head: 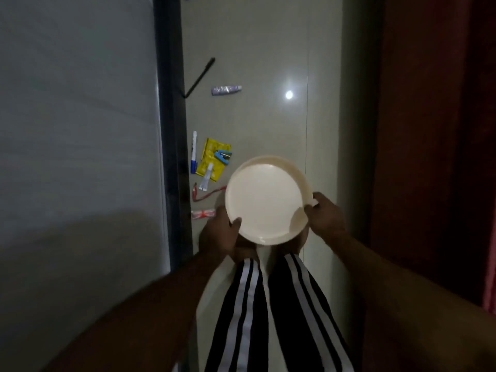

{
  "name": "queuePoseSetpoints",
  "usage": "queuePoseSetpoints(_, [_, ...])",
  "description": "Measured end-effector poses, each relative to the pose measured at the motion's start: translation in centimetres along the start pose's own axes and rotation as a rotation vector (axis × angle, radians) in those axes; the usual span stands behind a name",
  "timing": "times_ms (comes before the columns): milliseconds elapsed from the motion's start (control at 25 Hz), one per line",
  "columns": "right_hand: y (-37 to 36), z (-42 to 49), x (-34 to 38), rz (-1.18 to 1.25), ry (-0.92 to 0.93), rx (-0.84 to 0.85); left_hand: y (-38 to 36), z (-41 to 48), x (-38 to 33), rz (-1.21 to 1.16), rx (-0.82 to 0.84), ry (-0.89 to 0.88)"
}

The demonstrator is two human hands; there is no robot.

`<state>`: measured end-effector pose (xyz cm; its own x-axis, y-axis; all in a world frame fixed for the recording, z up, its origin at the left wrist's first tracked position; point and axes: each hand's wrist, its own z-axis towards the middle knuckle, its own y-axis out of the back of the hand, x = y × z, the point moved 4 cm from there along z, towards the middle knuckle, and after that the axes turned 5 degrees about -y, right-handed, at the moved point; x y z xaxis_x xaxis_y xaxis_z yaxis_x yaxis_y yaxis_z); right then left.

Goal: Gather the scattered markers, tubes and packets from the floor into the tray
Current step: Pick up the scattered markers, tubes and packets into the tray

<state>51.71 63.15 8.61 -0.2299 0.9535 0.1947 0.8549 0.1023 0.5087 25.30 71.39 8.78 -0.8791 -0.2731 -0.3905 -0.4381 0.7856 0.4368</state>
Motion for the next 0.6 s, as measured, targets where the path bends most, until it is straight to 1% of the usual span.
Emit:
queuePoseSetpoints(80, [-1.3,4.1,0.5,0.066,0.003,-0.065,-0.7,5.5,-0.4,0.102,-0.022,-0.036])
queuePoseSetpoints(200, [-3.1,9.4,-0.1,0.164,-0.046,-0.116,-2.6,11.7,-1.1,0.262,-0.049,-0.059])
queuePoseSetpoints(280, [-3.6,11.6,-1.0,0.235,-0.097,-0.133,-3.9,13.7,-1.2,0.273,-0.092,-0.132])
queuePoseSetpoints(400, [-4.1,13.2,-2.3,0.287,-0.113,-0.141,-4.3,13.7,-0.2,0.166,-0.270,-0.281])
queuePoseSetpoints(440, [-4.2,13.4,-2.4,0.280,-0.107,-0.137,-4.0,13.6,0.5,0.187,-0.344,-0.305])
queuePoseSetpoints(520, [-4.2,13.4,-2.0,0.260,-0.095,-0.134,-3.0,13.5,2.2,0.343,-0.498,-0.324])
queuePoseSetpoints(560, [-4.3,13.6,-1.9,0.250,-0.093,-0.132,-2.5,13.5,2.9,0.409,-0.542,-0.320])
queuePoseSetpoints(600, [-4.3,13.7,-1.7,0.238,-0.095,-0.132,-2.2,13.7,3.5,0.469,-0.542,-0.305])
